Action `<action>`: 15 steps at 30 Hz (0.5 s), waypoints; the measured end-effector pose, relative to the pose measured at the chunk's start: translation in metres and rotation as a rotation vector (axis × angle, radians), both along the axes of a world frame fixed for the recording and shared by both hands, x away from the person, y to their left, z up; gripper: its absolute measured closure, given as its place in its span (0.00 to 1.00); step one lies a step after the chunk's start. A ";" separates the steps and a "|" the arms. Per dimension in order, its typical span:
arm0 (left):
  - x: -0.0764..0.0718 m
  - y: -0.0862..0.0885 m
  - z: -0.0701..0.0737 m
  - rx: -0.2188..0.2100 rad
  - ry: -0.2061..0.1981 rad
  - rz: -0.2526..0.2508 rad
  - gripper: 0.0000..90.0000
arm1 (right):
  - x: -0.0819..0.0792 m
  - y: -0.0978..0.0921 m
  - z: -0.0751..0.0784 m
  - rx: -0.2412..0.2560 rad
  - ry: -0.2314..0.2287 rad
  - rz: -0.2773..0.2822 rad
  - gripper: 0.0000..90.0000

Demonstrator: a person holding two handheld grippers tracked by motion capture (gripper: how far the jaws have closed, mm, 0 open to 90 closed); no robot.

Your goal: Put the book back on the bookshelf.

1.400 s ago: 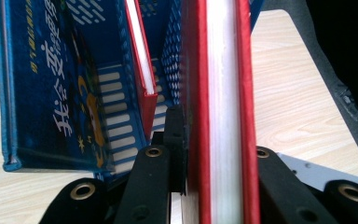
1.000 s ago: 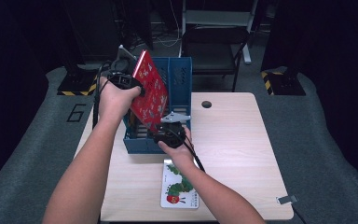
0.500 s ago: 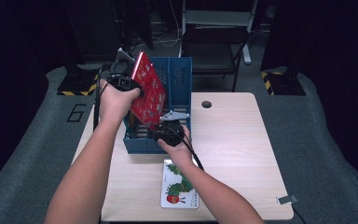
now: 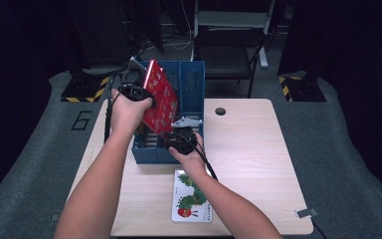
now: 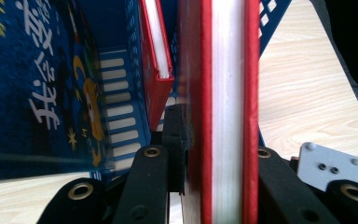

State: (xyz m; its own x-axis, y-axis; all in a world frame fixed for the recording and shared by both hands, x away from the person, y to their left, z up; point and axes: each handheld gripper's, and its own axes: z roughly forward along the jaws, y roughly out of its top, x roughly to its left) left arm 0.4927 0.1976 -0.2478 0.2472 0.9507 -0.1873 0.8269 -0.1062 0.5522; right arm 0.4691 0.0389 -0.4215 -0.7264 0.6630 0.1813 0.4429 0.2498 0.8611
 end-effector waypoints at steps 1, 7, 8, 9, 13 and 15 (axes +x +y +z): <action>0.001 -0.001 -0.002 0.003 0.004 -0.002 0.86 | 0.000 0.000 0.000 -0.001 -0.001 0.003 0.68; 0.002 -0.005 -0.010 0.022 0.010 -0.005 0.86 | 0.002 0.001 -0.003 0.000 0.014 0.002 0.68; 0.003 -0.005 -0.010 0.023 0.009 -0.005 0.86 | 0.002 0.001 -0.003 0.000 0.011 0.004 0.68; 0.003 -0.005 -0.012 0.023 0.009 -0.003 0.86 | 0.003 0.001 -0.003 0.000 0.011 0.003 0.68; 0.003 -0.006 -0.015 0.018 0.000 -0.002 0.86 | 0.004 0.001 -0.004 0.001 0.020 -0.005 0.68; 0.003 -0.007 -0.017 0.017 -0.005 -0.003 0.86 | 0.004 0.000 -0.004 -0.002 0.020 -0.009 0.68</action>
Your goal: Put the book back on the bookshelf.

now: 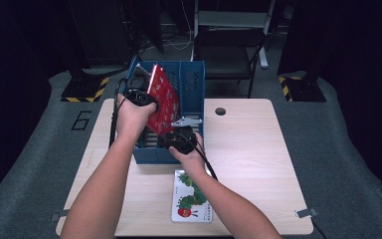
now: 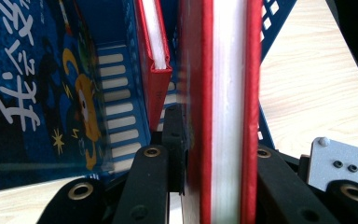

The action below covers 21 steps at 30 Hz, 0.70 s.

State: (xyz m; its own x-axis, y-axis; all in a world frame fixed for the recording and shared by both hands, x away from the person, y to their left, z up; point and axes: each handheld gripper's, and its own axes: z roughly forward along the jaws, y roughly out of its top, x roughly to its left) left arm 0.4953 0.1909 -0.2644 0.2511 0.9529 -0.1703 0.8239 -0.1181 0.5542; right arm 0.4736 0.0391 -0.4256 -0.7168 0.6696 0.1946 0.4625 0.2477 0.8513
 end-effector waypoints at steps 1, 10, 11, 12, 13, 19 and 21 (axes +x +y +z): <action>0.000 0.000 -0.001 0.000 0.000 0.000 0.86 | 0.000 0.000 0.000 -0.003 0.000 -0.001 0.68; 0.000 0.002 -0.009 0.000 0.008 -0.002 0.86 | 0.001 0.001 -0.003 -0.025 0.002 -0.001 0.68; 0.000 0.002 -0.010 -0.003 0.005 0.002 0.86 | 0.001 0.002 -0.003 -0.023 0.005 -0.001 0.68; 0.000 0.003 -0.010 -0.006 0.005 0.003 0.86 | 0.001 0.002 -0.004 -0.026 0.004 0.001 0.68; 0.000 0.003 -0.012 -0.009 0.002 0.004 0.86 | 0.002 0.002 -0.004 -0.024 0.006 0.002 0.68; 0.000 0.004 -0.017 -0.014 0.001 0.003 0.86 | 0.003 0.002 -0.006 -0.033 0.014 -0.004 0.68; 0.001 0.003 -0.019 -0.014 0.008 0.001 0.86 | 0.003 0.002 -0.008 -0.033 0.023 -0.008 0.68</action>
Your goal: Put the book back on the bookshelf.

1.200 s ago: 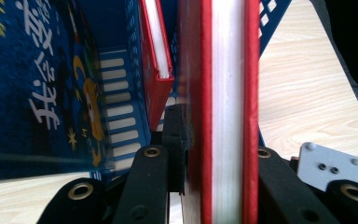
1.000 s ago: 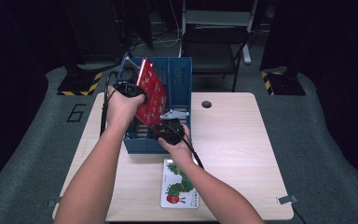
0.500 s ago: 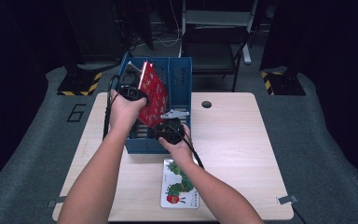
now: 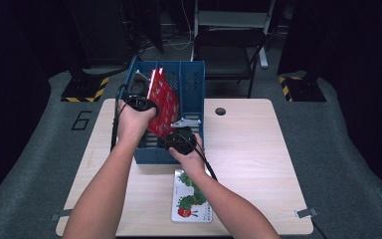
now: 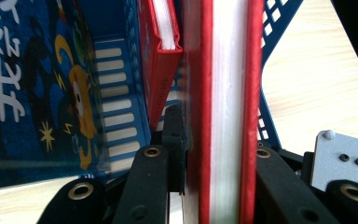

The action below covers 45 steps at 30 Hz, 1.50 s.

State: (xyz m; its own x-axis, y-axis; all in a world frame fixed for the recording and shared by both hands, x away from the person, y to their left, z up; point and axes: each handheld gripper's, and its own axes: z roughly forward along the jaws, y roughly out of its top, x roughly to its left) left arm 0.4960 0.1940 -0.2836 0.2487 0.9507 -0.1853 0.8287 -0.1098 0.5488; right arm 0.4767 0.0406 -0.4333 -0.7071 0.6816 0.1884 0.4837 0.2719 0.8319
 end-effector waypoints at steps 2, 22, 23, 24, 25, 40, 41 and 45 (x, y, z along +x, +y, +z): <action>0.000 -0.001 -0.002 0.004 0.005 -0.001 0.86 | 0.000 -0.001 -0.001 -0.001 0.003 0.001 0.68; 0.005 -0.004 -0.009 -0.007 -0.004 0.010 0.86 | 0.007 -0.003 0.002 0.014 0.003 -0.017 0.68; 0.006 -0.005 -0.009 -0.001 0.000 0.008 0.86 | 0.008 -0.003 0.002 0.011 0.002 -0.020 0.68; 0.006 -0.006 -0.011 0.001 -0.010 0.014 0.86 | 0.007 -0.002 0.002 0.011 0.007 -0.020 0.68; 0.006 -0.006 -0.011 0.006 -0.010 0.011 0.86 | 0.008 -0.002 0.001 0.007 0.006 -0.020 0.68; 0.009 -0.013 -0.026 0.027 -0.023 0.003 0.85 | 0.009 0.002 -0.003 -0.003 0.024 -0.018 0.68; 0.009 -0.014 -0.027 0.027 -0.024 0.003 0.85 | 0.009 0.002 -0.003 -0.003 0.023 -0.017 0.68; 0.011 -0.014 -0.030 0.027 -0.026 0.003 0.84 | 0.008 0.003 -0.003 0.001 0.024 -0.010 0.67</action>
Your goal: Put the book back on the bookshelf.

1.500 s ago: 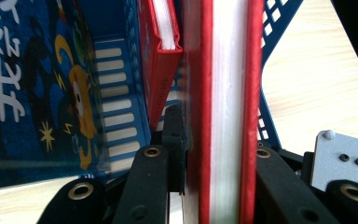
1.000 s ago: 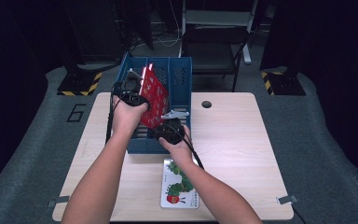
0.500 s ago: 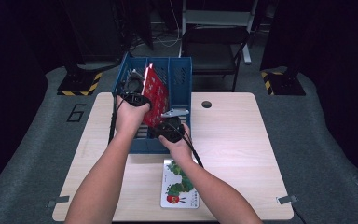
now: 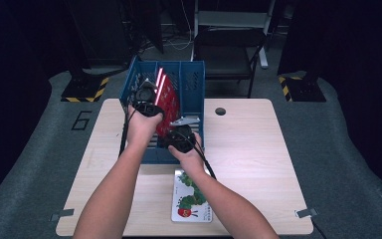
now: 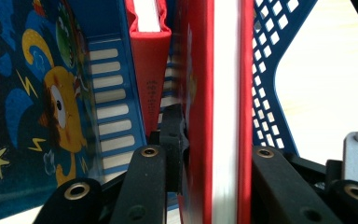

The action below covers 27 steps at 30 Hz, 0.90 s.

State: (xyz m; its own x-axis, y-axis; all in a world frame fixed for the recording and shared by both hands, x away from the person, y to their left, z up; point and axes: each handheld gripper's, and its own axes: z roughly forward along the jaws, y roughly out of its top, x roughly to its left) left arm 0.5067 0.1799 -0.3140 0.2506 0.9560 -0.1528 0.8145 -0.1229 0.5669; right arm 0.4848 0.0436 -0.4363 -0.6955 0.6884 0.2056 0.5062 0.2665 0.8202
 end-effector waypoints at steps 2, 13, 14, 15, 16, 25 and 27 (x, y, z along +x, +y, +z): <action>0.000 0.001 0.000 -0.006 -0.006 -0.001 0.84 | 0.000 0.000 0.001 0.011 -0.009 -0.003 0.67; 0.002 0.001 0.000 -0.005 -0.011 0.002 0.85 | 0.002 0.000 0.002 0.015 -0.015 -0.006 0.67; 0.001 0.001 0.000 -0.004 -0.010 0.003 0.84 | 0.002 -0.001 0.002 0.016 -0.015 -0.002 0.67; 0.001 0.001 0.000 -0.007 -0.010 0.004 0.84 | 0.002 -0.001 0.002 0.017 -0.015 0.001 0.67; 0.002 0.001 -0.001 -0.009 -0.008 0.005 0.84 | 0.003 -0.001 0.002 0.015 -0.017 0.003 0.67; 0.003 0.001 0.000 -0.022 -0.014 0.008 0.83 | 0.006 -0.001 0.001 0.008 -0.018 -0.009 0.67; 0.004 0.002 0.000 -0.028 -0.016 0.007 0.83 | 0.006 -0.001 0.001 0.004 -0.027 -0.007 0.67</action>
State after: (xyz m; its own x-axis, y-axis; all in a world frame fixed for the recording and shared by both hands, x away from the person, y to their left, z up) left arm 0.5104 0.1818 -0.3142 0.2462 0.9532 -0.1755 0.8060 -0.1008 0.5833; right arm 0.4912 0.0426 -0.4353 -0.6961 0.6926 0.1890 0.4854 0.2600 0.8347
